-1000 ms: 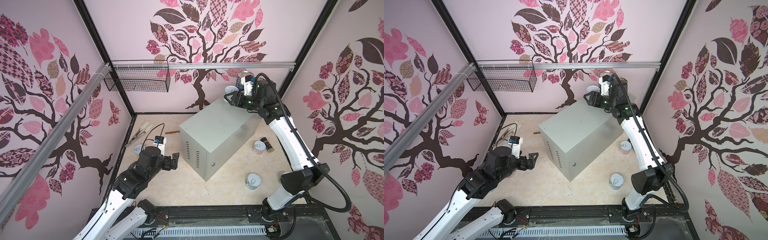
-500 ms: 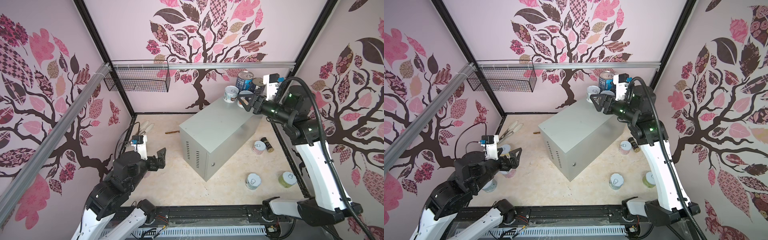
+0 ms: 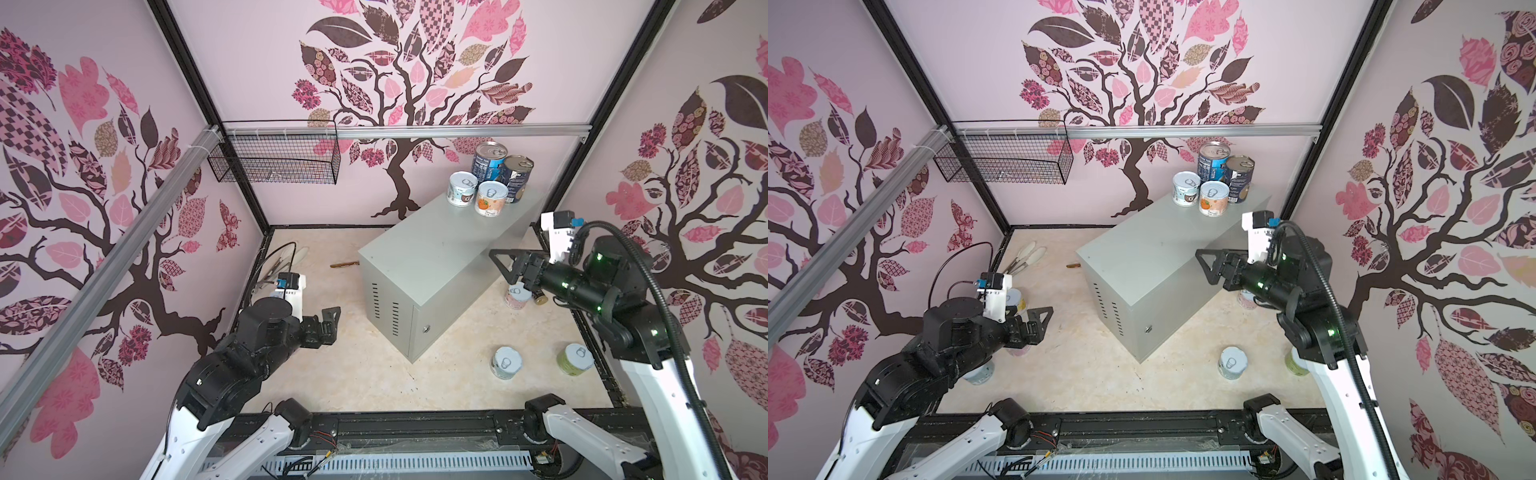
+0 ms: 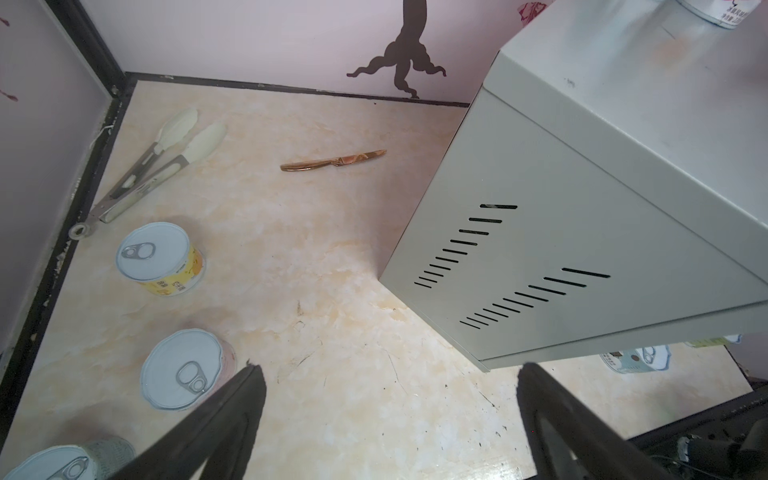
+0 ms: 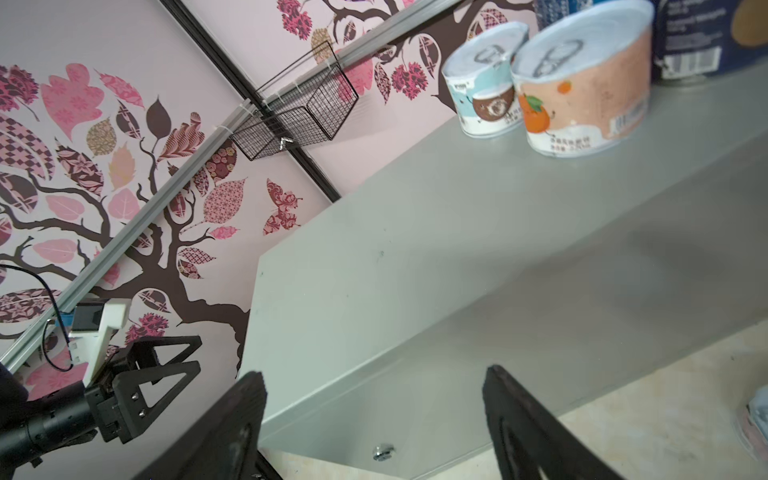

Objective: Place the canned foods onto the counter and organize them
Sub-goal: 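Open the right gripper and draw it back from the cans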

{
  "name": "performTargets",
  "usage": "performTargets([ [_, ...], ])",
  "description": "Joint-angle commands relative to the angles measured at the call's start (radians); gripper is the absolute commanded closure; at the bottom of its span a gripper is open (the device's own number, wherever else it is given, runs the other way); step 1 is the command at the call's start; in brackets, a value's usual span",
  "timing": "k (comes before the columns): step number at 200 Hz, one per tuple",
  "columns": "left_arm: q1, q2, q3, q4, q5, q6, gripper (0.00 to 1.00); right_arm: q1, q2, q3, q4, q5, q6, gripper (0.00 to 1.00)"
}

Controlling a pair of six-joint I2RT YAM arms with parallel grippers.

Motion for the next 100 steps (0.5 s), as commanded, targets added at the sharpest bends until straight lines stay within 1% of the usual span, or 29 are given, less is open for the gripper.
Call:
performTargets([
  [1,0.005,0.02,-0.053,0.031,0.035,-0.007,0.02,0.006,-0.062,-0.067,-0.074,0.092,-0.016,0.13],
  [40,0.005,0.047,-0.148,0.087,0.042,0.005,0.02,0.006,-0.165,-0.23,-0.123,0.23,-0.02,0.07],
  [64,0.006,0.048,-0.219,0.124,0.034,0.013,0.02,0.006,-0.217,-0.345,-0.098,0.277,0.014,0.05],
  [100,0.005,0.027,-0.269,0.171,0.03,0.027,0.02,0.006,-0.251,-0.503,-0.059,0.339,0.046,0.01],
])
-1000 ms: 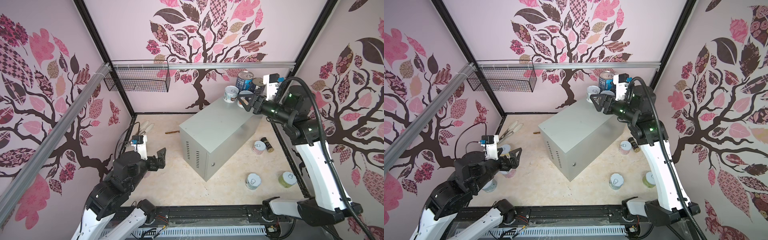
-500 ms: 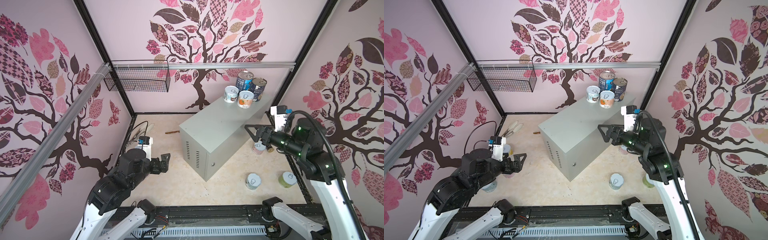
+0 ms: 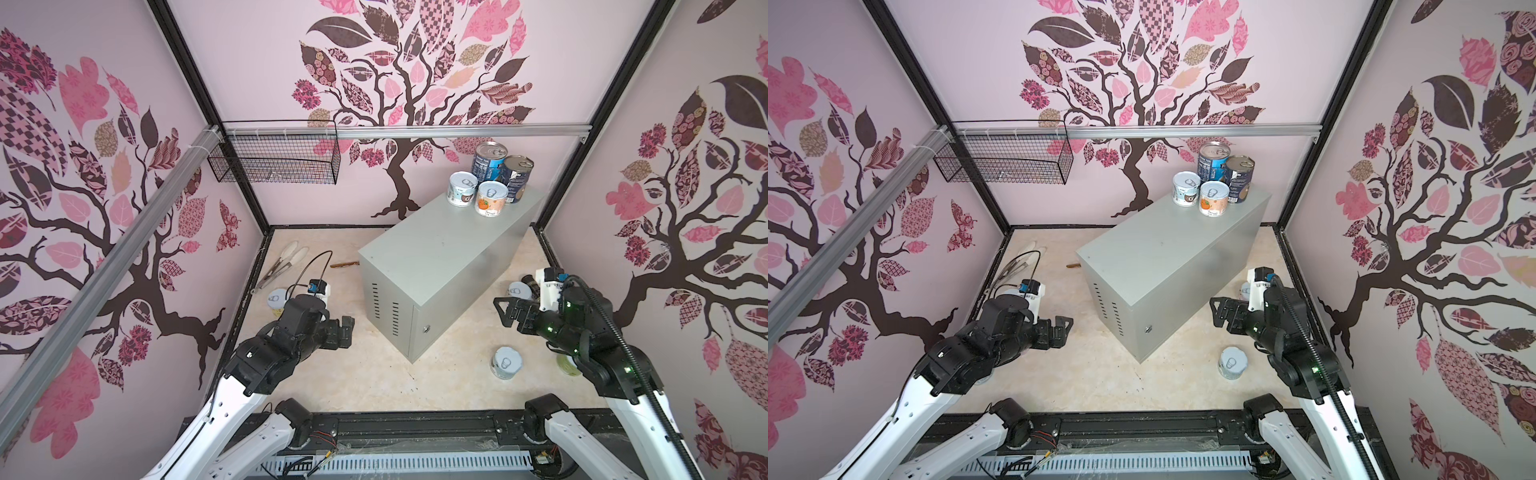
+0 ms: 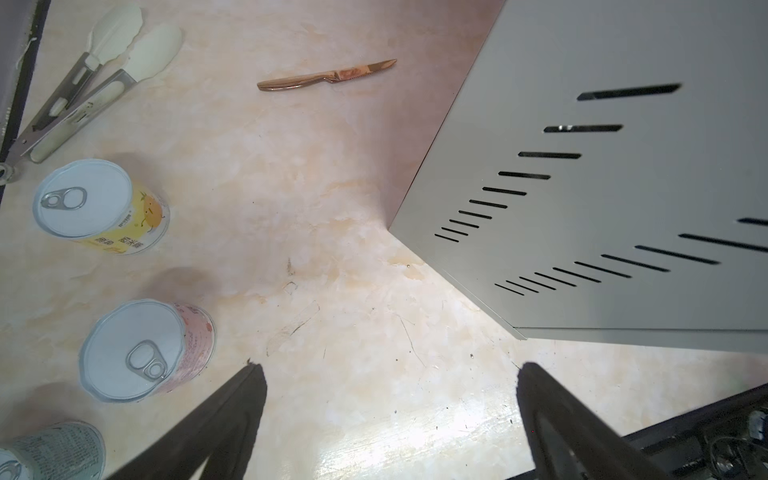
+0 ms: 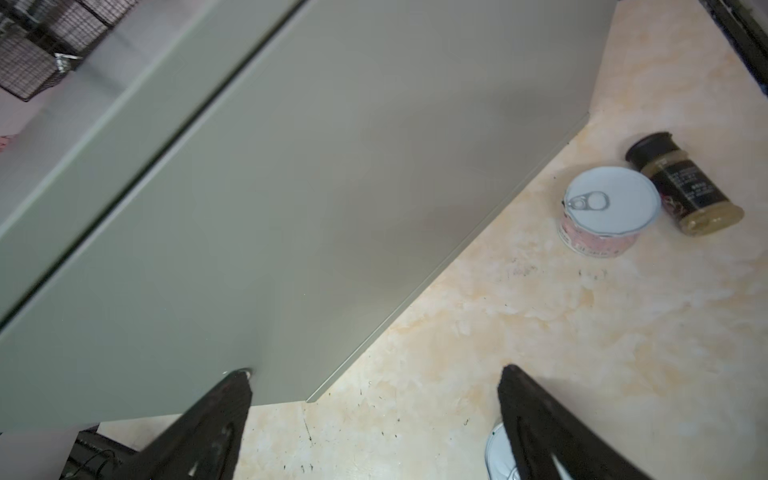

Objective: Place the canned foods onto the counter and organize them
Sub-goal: 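Open the right gripper and draw it back from the cans, then lower the right gripper onto the light-blue dotted floor can and grasp it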

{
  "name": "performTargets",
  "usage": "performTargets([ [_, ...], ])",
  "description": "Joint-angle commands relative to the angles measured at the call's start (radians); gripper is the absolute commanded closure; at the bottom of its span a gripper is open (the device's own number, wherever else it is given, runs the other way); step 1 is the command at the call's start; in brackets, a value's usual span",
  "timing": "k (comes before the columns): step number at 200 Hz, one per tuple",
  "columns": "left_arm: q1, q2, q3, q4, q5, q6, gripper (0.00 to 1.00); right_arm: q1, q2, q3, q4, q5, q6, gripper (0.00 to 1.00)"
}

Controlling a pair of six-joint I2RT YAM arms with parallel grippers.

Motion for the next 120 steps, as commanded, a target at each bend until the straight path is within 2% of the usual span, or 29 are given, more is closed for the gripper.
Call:
performTargets([
  [1,0.005,-0.025,-0.04,0.065,-0.004,0.022,0.02,0.006,-0.018,-0.069,0.023,0.074,0.03,0.01],
  [31,0.006,-0.038,-0.079,0.104,0.008,0.028,0.02,0.006,-0.018,-0.152,0.029,0.087,0.063,0.0],
  [44,0.006,-0.046,-0.09,0.116,0.008,0.03,0.02,0.006,-0.004,-0.137,0.02,0.142,0.082,0.0],
  [60,0.005,-0.051,-0.097,0.128,0.009,0.036,0.02,0.007,0.024,-0.148,0.01,0.223,0.137,0.0],
  [120,-0.003,-0.088,-0.125,0.148,0.042,0.044,0.02,0.008,0.094,-0.298,0.036,0.324,0.331,0.0],
])
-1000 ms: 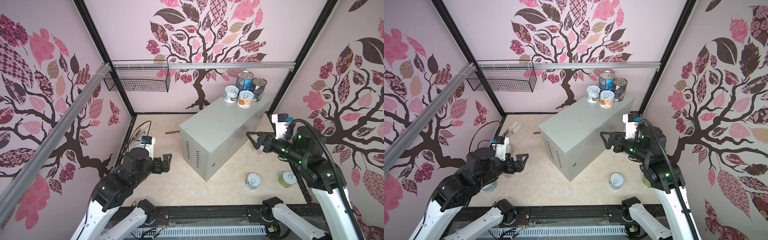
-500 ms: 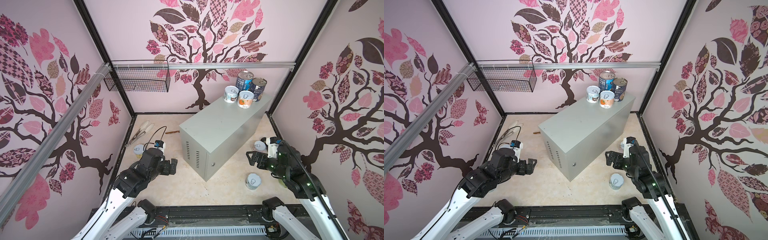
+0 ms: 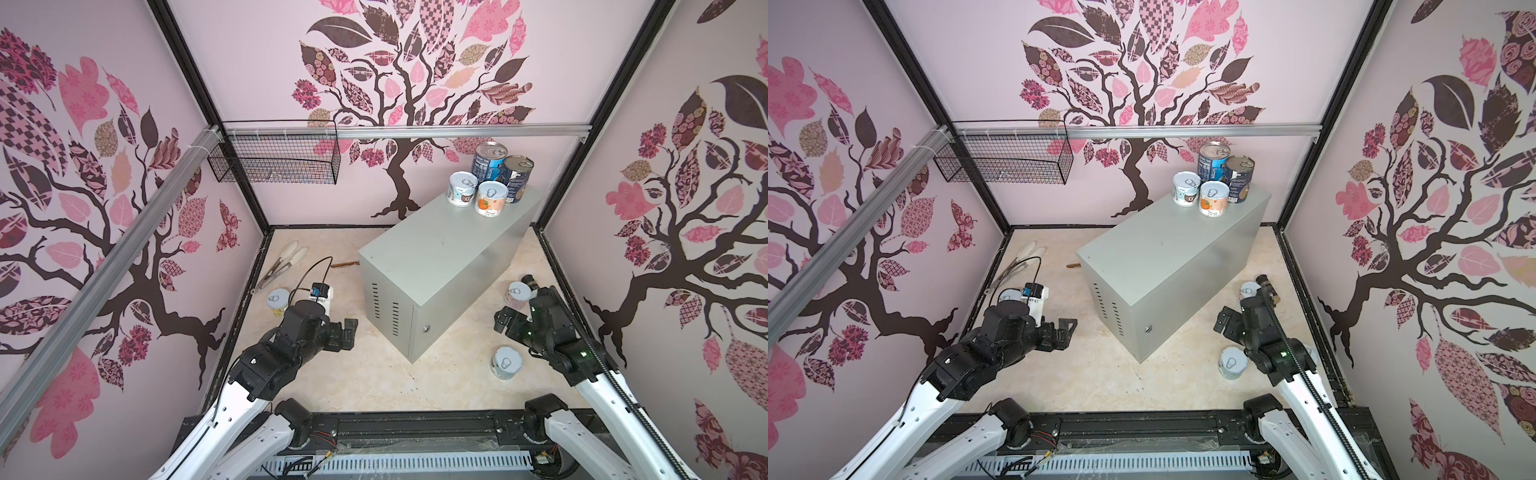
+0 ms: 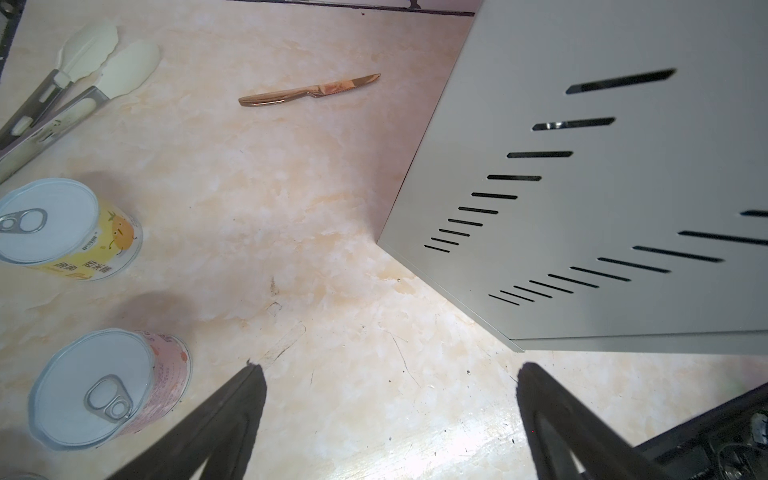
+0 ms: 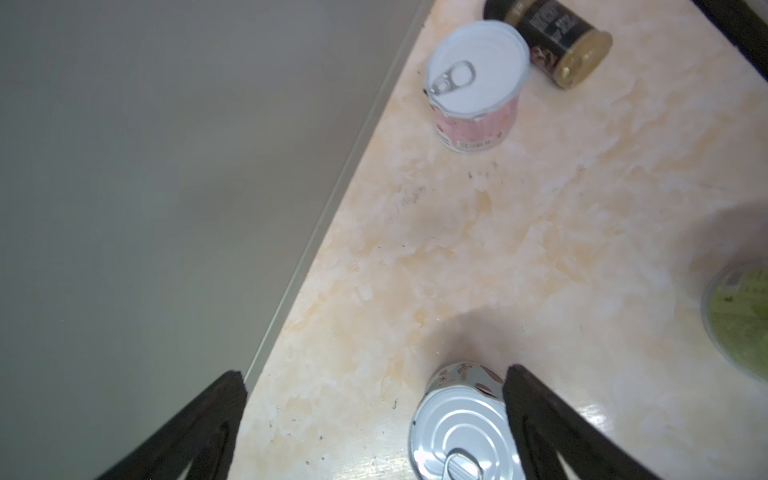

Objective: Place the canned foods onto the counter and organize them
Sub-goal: 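Lower the right gripper onto the light-blue dotted floor can and grasp it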

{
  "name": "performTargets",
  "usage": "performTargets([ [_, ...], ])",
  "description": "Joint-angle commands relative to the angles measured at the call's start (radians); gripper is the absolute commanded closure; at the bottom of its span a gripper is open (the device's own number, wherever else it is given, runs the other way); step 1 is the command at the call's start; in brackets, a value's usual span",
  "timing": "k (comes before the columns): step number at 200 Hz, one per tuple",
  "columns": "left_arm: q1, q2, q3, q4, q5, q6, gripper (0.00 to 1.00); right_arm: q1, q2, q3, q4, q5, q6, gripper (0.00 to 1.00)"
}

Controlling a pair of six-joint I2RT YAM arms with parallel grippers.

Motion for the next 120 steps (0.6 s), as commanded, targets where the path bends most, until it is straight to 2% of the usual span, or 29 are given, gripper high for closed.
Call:
performTargets([
  [1,-0.004,-0.032,-0.031,0.033,0.013,0.017,0.02,0.007,0.019,-0.036,-0.007,0.083,0.103,0.0],
  [52,-0.064,-0.048,-0.029,0.023,-0.035,0.013,0.02,0.074,0.1,-0.035,-0.085,0.218,0.24,0.0],
  [78,-0.081,-0.053,-0.028,0.018,-0.052,0.011,0.02,0.075,0.122,-0.072,-0.113,0.197,0.323,0.0],
  [120,-0.095,-0.047,-0.026,0.012,-0.061,0.008,0.02,0.089,0.099,-0.158,-0.068,0.132,0.364,0.0],
])
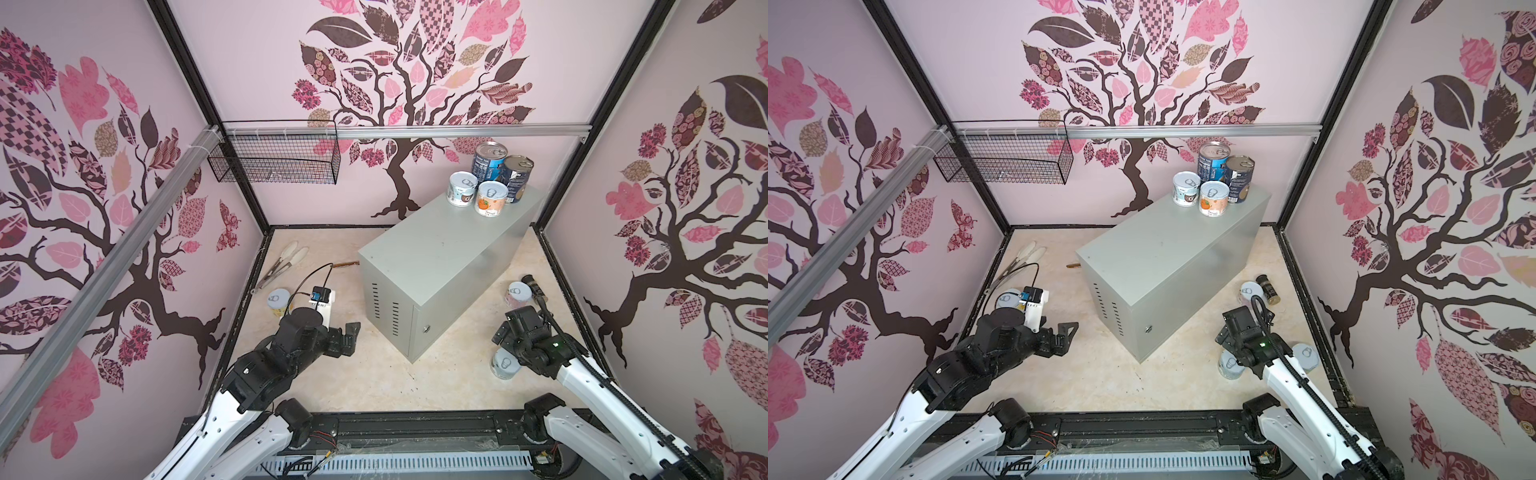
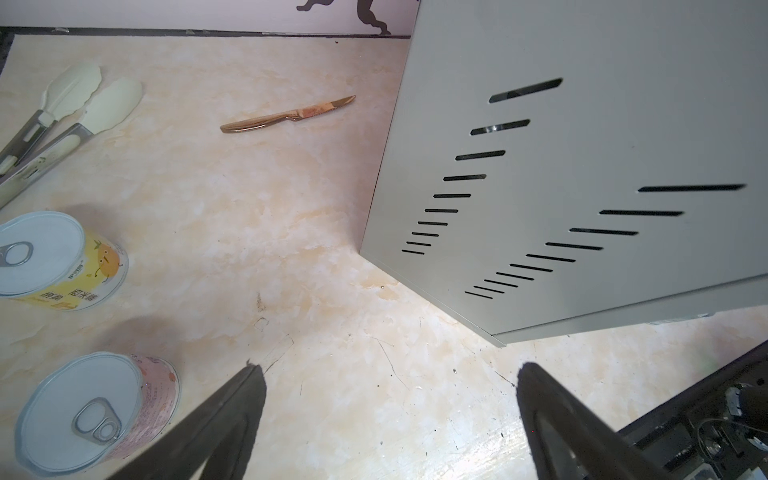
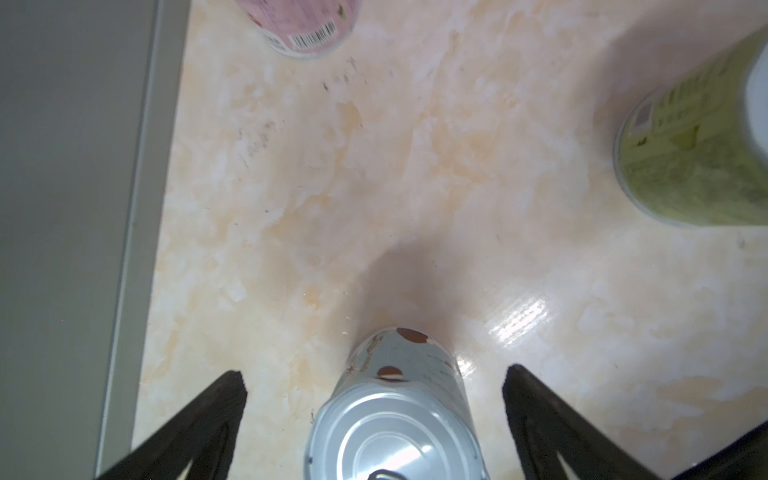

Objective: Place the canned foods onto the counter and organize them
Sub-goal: 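Lower the right gripper onto the light-blue dotted floor can and grasp it, then lift the light-blue can off the floor with the right gripper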

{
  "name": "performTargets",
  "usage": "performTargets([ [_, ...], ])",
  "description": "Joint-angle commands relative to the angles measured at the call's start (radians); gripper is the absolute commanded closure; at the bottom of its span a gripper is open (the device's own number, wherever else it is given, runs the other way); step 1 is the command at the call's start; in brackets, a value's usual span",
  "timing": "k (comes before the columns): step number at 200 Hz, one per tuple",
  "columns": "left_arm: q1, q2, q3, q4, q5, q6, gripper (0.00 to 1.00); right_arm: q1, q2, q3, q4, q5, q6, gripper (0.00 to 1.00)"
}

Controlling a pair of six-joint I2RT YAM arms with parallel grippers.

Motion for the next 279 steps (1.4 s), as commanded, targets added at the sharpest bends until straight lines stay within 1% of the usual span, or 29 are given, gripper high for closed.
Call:
performTargets([
  [1,-0.009,0.001,-0.019,0.002,-0.017,0.001,0.02,0.016,-0.015,-0.021,-0.012,-0.02,0.056,0.0],
  [23,-0.015,0.006,-0.019,0.005,-0.015,0.002,0.02,0.039,-0.015,-0.047,0.01,-0.027,0.076,0.0],
  [44,-0.015,0.001,-0.019,0.003,-0.022,0.001,0.02,0.045,-0.001,-0.077,0.063,-0.073,0.081,0.0],
  [72,-0.015,0.001,-0.021,0.003,-0.03,0.0,0.02,0.048,0.031,-0.073,0.117,-0.094,0.058,0.0],
  [91,-0.015,0.014,-0.022,0.009,-0.023,0.004,0.02,0.05,0.045,-0.085,0.188,-0.12,0.049,0.0],
  [107,-0.015,0.014,-0.022,0.011,-0.018,0.006,0.02,0.056,0.08,-0.094,0.251,-0.145,0.046,0.0],
  [126,-0.015,0.007,-0.022,0.005,-0.031,0.001,0.02,0.092,0.155,-0.078,0.313,-0.148,0.023,0.0],
  [155,-0.013,-0.005,-0.025,0.007,-0.041,-0.001,0.02,0.189,0.269,-0.004,0.35,-0.071,-0.011,0.0],
  [179,-0.013,-0.003,-0.025,0.004,-0.043,0.0,0.02,0.222,0.308,0.007,0.387,-0.046,-0.025,0.0],
  [192,-0.013,-0.004,-0.024,0.003,-0.043,0.0,0.02,0.228,0.31,-0.003,0.398,-0.029,-0.036,0.0],
  [215,-0.012,-0.004,-0.025,0.007,-0.043,0.0,0.02,0.264,0.297,-0.014,0.392,0.041,-0.068,0.0],
  [251,-0.007,0.004,-0.024,0.009,-0.034,0.002,0.02,0.304,0.25,-0.069,0.411,0.077,-0.081,0.0],
  [261,-0.006,0.006,-0.024,0.008,-0.033,0.001,0.02,0.337,0.235,-0.089,0.43,0.103,-0.088,0.0],
  [279,-0.004,0.007,-0.023,0.009,-0.033,0.001,0.02,0.427,0.225,-0.108,0.433,0.216,-0.072,0.0],
])
